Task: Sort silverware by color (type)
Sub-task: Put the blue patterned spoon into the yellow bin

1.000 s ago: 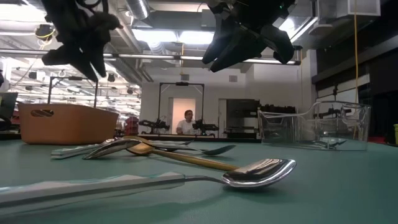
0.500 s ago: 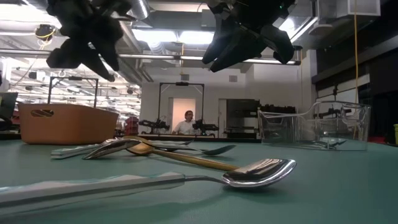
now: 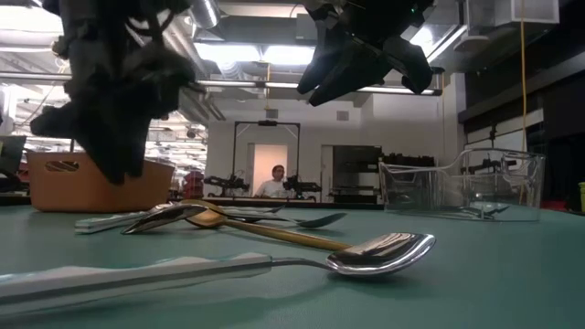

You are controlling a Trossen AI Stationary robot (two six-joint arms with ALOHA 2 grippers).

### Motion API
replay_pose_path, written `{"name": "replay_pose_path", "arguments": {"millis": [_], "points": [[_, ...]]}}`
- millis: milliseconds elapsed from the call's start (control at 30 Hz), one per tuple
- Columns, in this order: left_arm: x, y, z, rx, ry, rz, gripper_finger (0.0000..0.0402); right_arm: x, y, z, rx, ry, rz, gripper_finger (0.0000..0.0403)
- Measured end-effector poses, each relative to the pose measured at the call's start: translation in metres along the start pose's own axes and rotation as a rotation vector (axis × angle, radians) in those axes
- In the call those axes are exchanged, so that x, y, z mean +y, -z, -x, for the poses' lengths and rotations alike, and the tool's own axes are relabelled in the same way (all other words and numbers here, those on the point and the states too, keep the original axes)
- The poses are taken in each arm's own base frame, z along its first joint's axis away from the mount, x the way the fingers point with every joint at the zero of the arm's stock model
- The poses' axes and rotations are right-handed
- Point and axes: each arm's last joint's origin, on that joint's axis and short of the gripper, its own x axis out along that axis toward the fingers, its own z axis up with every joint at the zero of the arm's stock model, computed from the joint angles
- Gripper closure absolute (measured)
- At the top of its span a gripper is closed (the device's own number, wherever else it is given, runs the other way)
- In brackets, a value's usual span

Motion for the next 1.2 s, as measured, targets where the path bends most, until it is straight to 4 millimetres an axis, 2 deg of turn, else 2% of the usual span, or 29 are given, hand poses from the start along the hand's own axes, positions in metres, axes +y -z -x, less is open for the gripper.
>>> {"name": "replay_pose_path", "arguments": {"millis": [267,700,1200], "points": [[0.0,0.002,-0.014,-0.002,-0.052,-0.004,0.0299,0.0,0.0,0.0,0.0,0.0,0.0,0.0279],[0.0,-0.001,-0.014,-0.099,-0.056,-0.001,0.0299,0.0,0.0,0.0,0.0,0.0,0.0,0.0279],[-0.002,0.01,-0.013,-0.136,-0.044,0.014,0.0299,0.0,0.0,0.0,0.0,0.0,0.0,0.0278]]}}
